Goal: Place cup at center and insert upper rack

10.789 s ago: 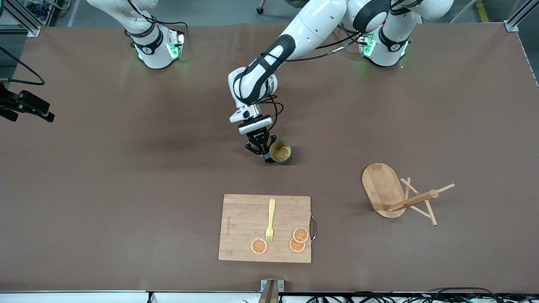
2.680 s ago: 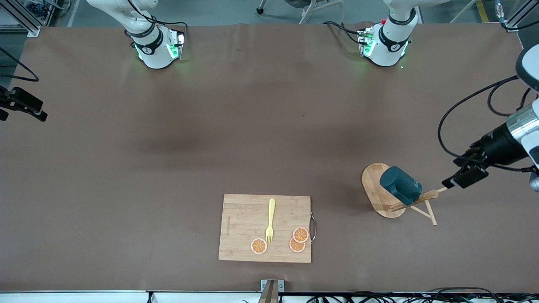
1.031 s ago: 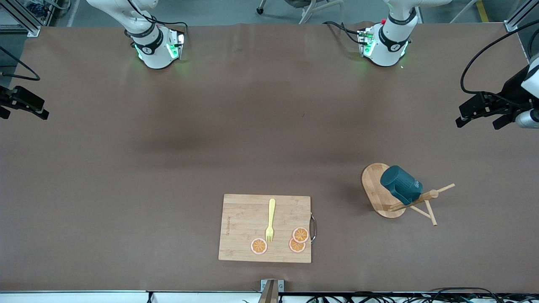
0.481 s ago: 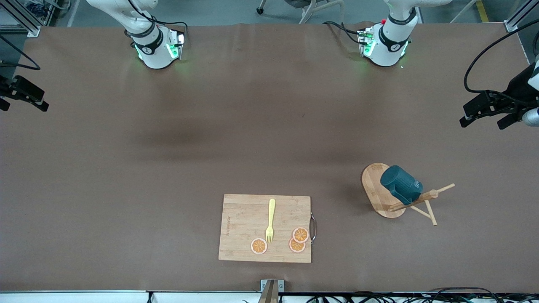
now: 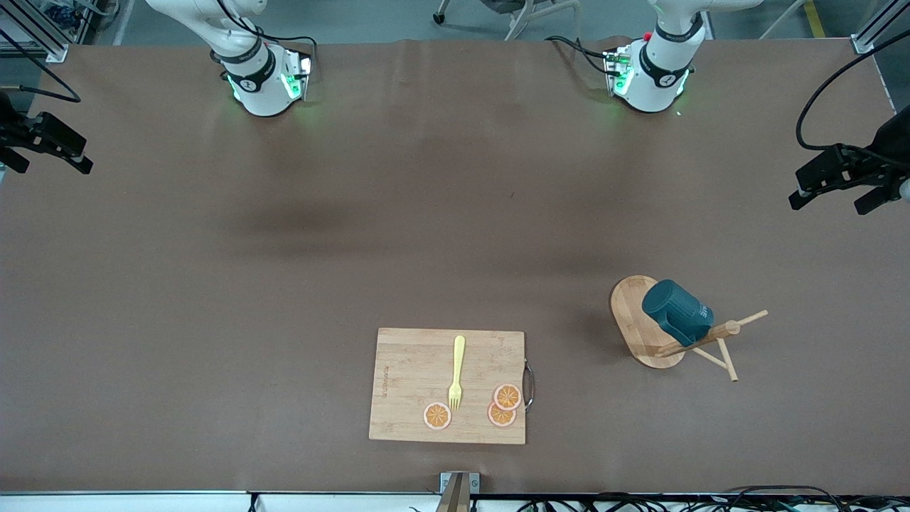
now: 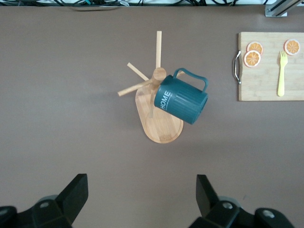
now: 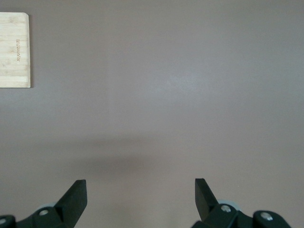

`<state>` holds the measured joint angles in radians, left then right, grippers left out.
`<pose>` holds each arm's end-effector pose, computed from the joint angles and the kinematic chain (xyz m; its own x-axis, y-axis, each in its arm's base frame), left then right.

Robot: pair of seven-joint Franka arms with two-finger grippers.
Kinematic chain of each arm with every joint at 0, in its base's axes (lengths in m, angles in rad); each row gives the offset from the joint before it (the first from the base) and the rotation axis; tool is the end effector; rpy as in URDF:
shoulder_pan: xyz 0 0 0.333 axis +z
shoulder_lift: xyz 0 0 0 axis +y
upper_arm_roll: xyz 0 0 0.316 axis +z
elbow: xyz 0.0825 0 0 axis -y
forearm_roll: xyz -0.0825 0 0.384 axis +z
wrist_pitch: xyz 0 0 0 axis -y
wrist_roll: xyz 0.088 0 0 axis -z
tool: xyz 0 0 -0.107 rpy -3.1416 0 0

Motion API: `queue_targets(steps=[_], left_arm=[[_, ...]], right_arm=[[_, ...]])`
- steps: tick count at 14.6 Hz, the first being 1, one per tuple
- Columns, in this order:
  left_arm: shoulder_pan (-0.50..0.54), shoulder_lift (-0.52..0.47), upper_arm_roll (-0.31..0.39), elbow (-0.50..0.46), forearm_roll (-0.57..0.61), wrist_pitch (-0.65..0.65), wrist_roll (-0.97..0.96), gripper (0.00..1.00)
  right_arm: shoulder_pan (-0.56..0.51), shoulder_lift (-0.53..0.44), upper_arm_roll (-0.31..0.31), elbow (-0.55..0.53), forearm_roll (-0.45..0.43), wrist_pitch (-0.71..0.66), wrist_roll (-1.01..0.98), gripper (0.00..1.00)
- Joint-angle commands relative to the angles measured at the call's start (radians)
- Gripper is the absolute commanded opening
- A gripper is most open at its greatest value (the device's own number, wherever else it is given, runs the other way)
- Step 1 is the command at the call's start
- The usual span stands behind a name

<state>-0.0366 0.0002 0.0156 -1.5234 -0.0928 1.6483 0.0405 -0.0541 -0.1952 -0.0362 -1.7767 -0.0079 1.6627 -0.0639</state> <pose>0.5625 -0.0211 0.6547 0.9903 -0.0540 0.1277 -0.0654 -0.9940 0.0875 0.4987 -0.0477 0.6378 0.9964 -0.0253 0.0808 -0.0258 -0.9996 0.0061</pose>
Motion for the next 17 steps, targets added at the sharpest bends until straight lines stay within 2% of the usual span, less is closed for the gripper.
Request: queue_targets(steps=[1, 4, 17], left_arm=[[-0.003, -0.005, -0.005, 0.022, 0.021, -0.042, -0.011, 1.0], [-0.013, 0.0, -0.031, 0.023, 0.07, -0.042, -0.086, 1.0], [0.0, -0.005, -0.033, 0.022, 0.059, -0.045, -0.085, 1.0]], right_arm=[[-0.006, -0.023, 0.004, -0.015, 0.002, 0.005, 0.006, 1.0], [-0.007, -0.016, 0.002, -0.015, 0.002, 0.006, 0.006, 1.0], [-0.009, -0.013, 0.004, -0.015, -0.009, 0.006, 0.007, 1.0]])
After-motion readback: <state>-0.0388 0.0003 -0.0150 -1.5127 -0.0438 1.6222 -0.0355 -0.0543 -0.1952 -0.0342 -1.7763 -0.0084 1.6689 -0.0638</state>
